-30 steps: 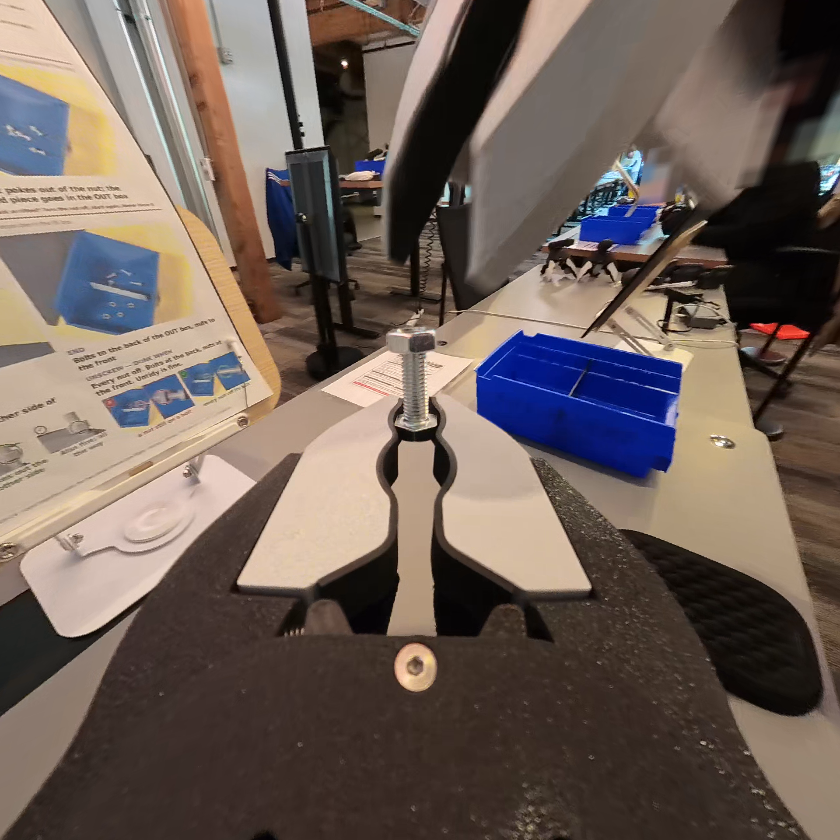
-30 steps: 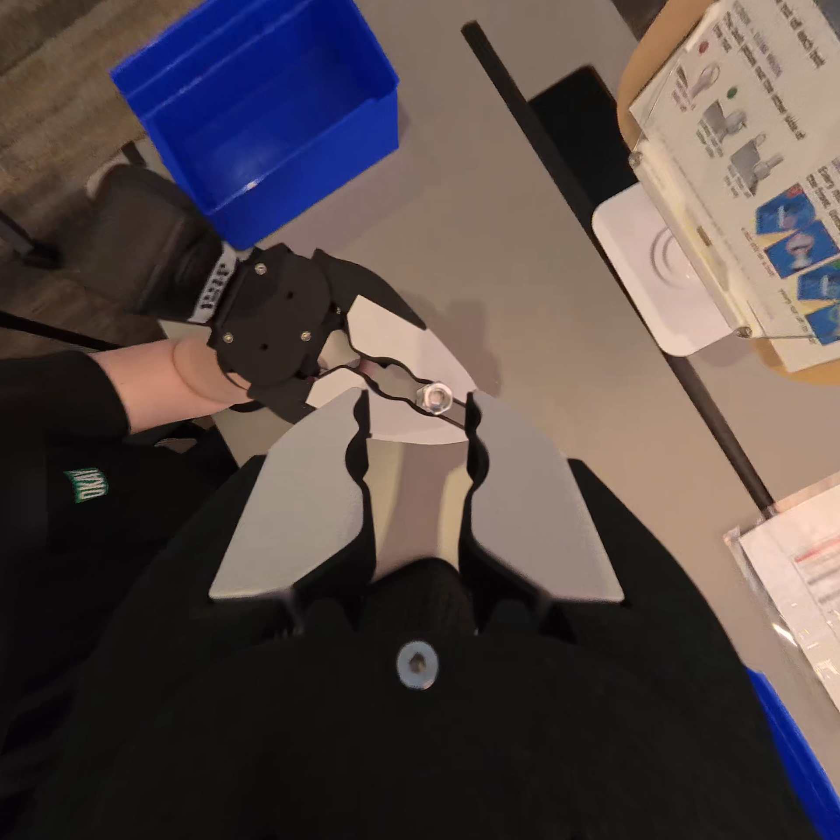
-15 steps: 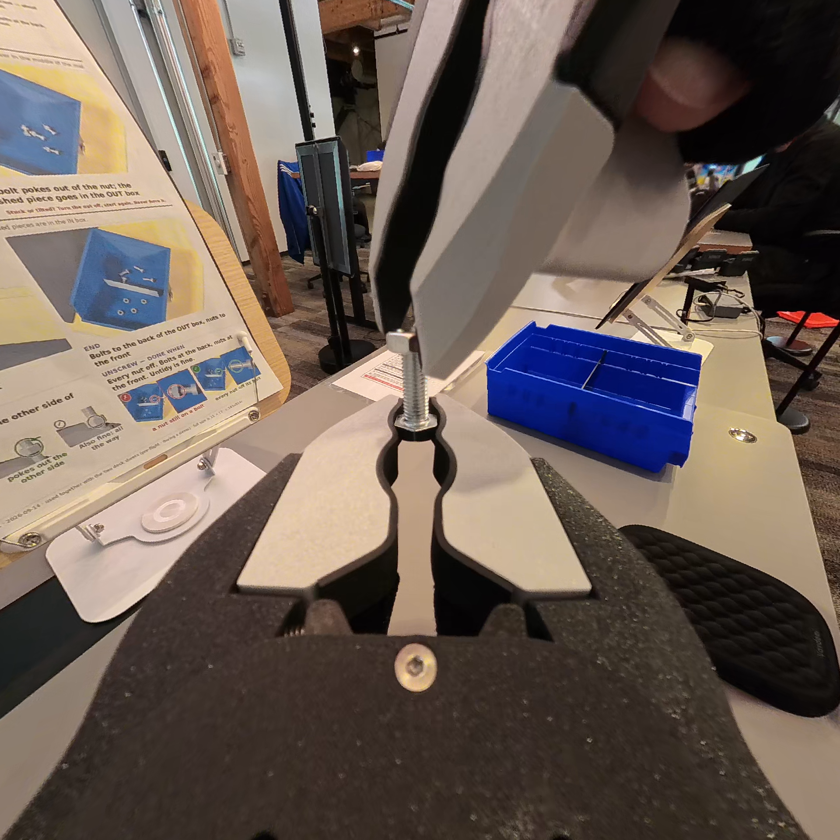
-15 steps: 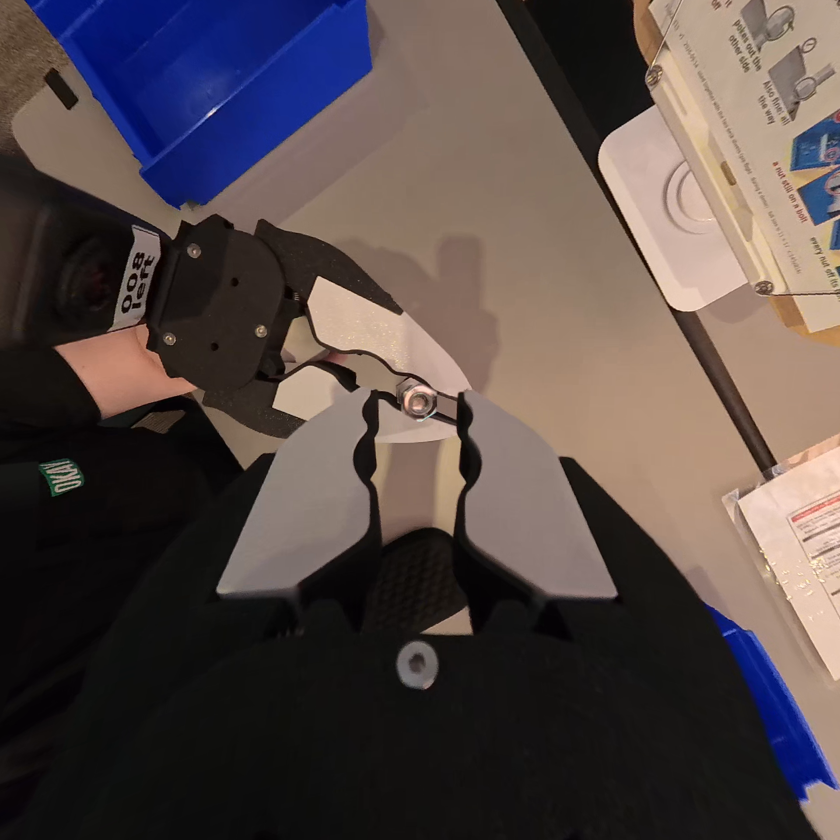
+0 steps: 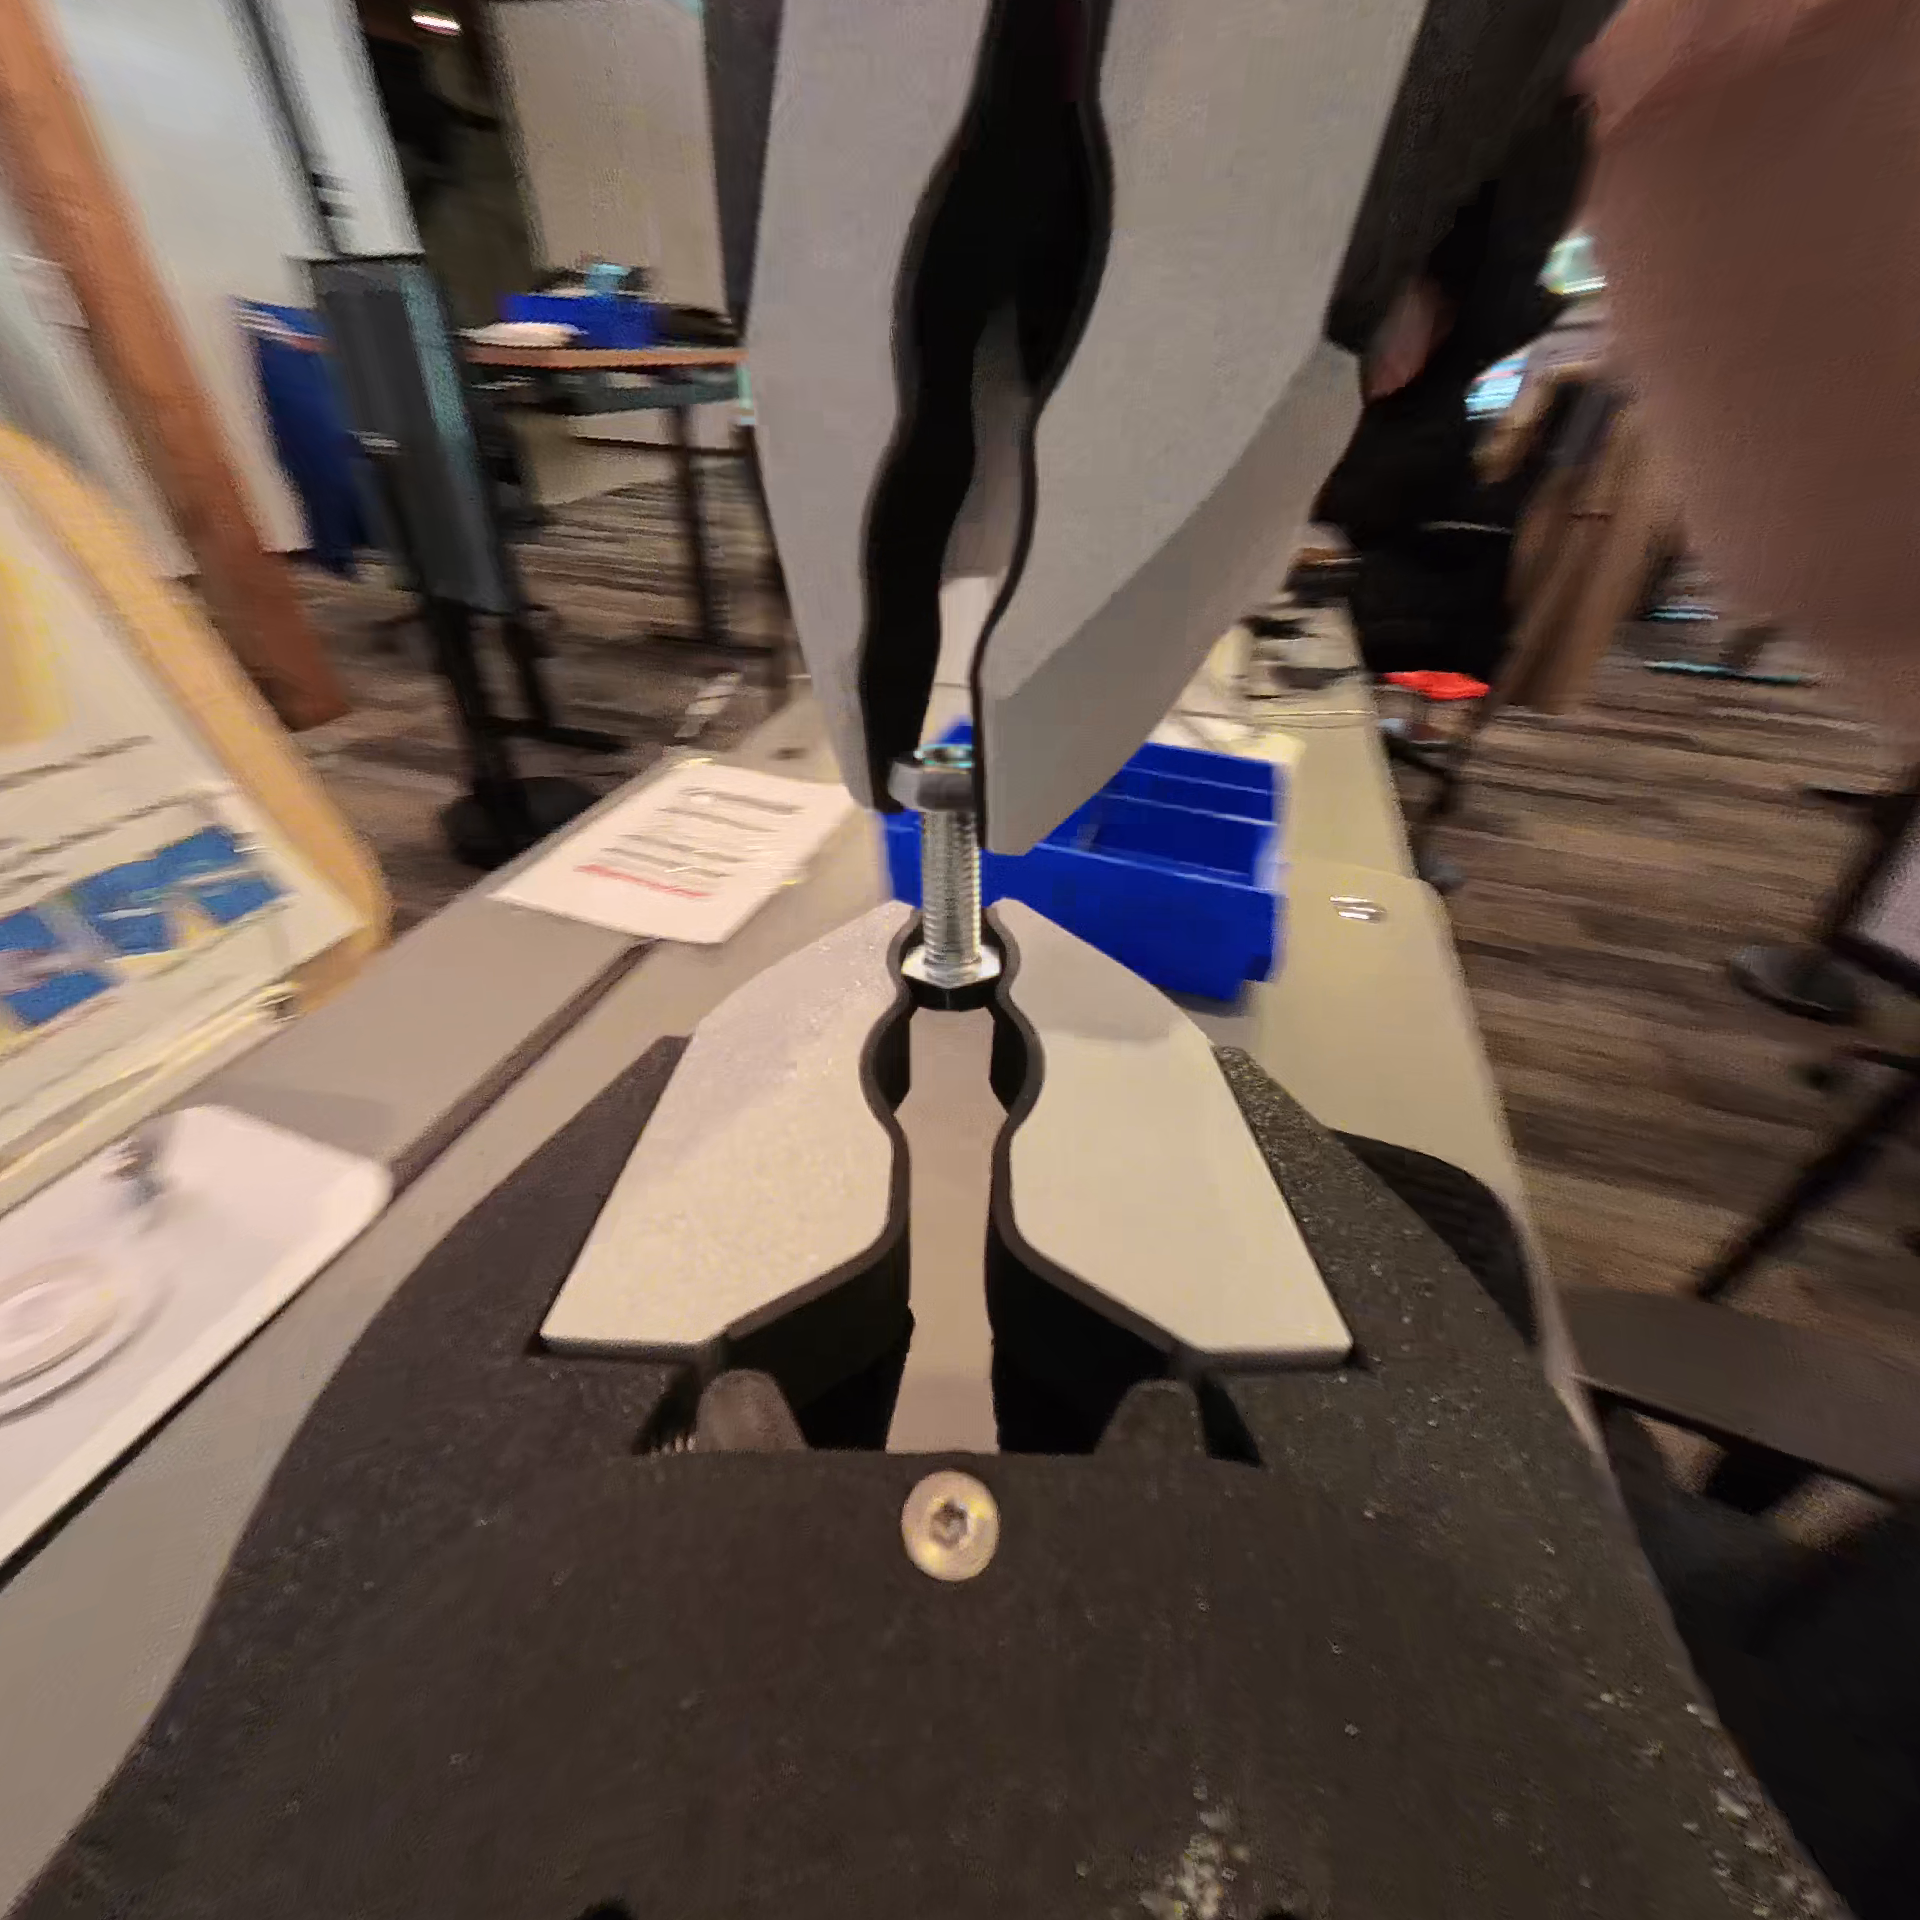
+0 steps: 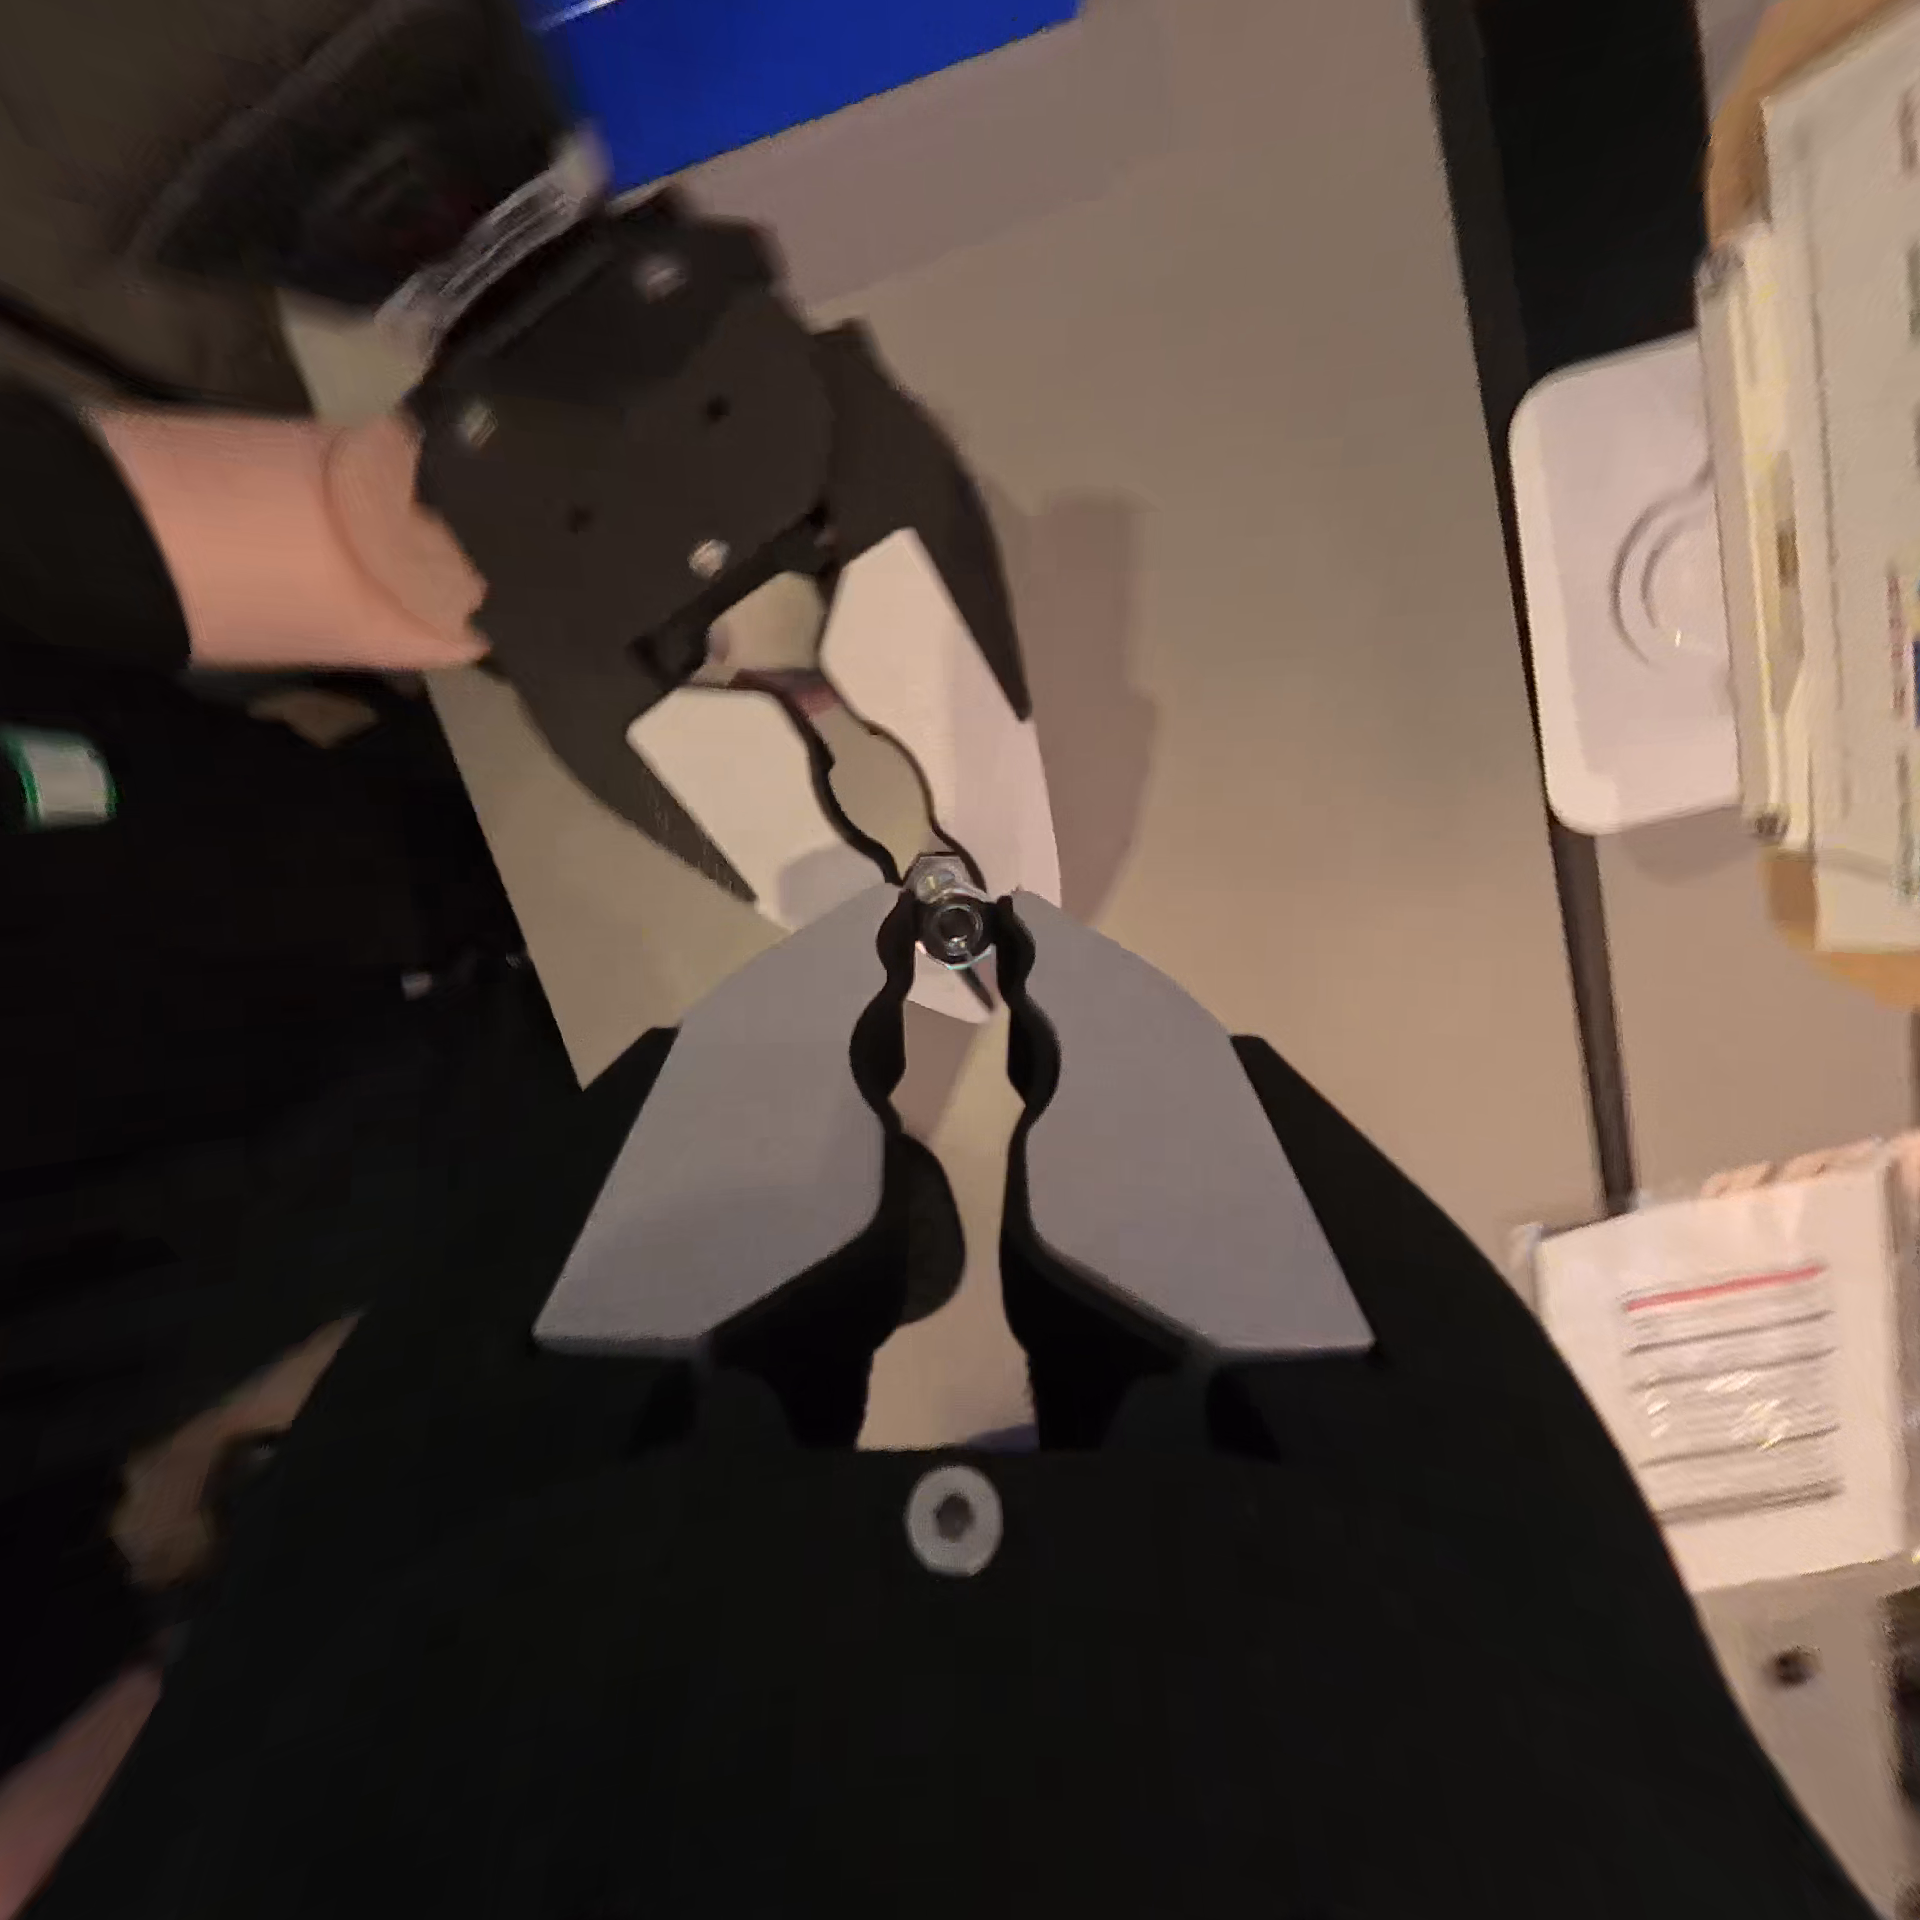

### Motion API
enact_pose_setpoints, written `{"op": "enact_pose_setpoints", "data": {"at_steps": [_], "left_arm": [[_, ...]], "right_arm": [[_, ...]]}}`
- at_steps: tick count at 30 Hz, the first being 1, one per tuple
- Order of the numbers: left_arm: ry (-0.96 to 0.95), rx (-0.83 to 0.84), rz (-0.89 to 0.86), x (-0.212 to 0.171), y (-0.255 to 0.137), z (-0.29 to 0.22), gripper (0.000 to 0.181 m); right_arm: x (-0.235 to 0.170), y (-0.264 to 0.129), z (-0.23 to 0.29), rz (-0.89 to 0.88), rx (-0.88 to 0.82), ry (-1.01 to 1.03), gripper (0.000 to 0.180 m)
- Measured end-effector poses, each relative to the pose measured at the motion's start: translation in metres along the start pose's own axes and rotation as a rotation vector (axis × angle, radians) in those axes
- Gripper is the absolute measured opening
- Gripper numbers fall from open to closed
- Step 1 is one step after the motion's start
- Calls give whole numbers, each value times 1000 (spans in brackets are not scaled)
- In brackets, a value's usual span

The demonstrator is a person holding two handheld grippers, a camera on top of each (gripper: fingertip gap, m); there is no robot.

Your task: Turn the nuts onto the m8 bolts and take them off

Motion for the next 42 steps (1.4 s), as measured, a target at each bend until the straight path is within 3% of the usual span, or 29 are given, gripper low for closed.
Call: {"op": "enact_pose_setpoints", "data": {"at_steps": [7, 13, 16, 21, 24, 27, 31, 33, 36, 42], "left_arm": [[-21, -627, 52, 3, -7, -55, 10], [-172, -1125, 33, 1, -8, -88, 10], [-212, -1267, 8, 0, -5, -96, 10], [-198, -1165, 37, -5, 0, -88, 10], [-189, -1010, 47, -4, -5, -75, 10], [-140, -834, 76, -3, -10, -64, 10], [-55, -699, 109, -1, -15, -62, 10], [-37, -684, 104, 2, -16, -65, 10], [-6, -662, 110, 4, -17, -69, 10], [13, -651, 124, 4, -18, -74, 10]], "right_arm": [[-22, -28, 64, -279, 93, -558, 14], [-31, -45, 94, -481, 137, -750, 14], [-32, -54, 101, -559, 147, -779, 14], [-48, -64, 89, -584, 91, -677, 14], [-98, -70, 54, -548, -125, -496, 14], [-190, -64, -5, -408, -345, -115, 14], [-362, -26, -71, 1, -586, 467, 14], [-434, 6, -78, 199, -571, 649, 14], [-499, 57, -75, 307, -451, 869, 15], [-542, 112, -68, 400, -370, 988, 15]]}}
Point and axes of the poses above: each gripper's, where its closed fingertips meet, y out along the fingers, x out of its top, z = x × y across the jaws, the point moved 7 cm from there along -y, back along the fingers, and after that the axes turned 15 degrees about -x, right-handed, at the moved point
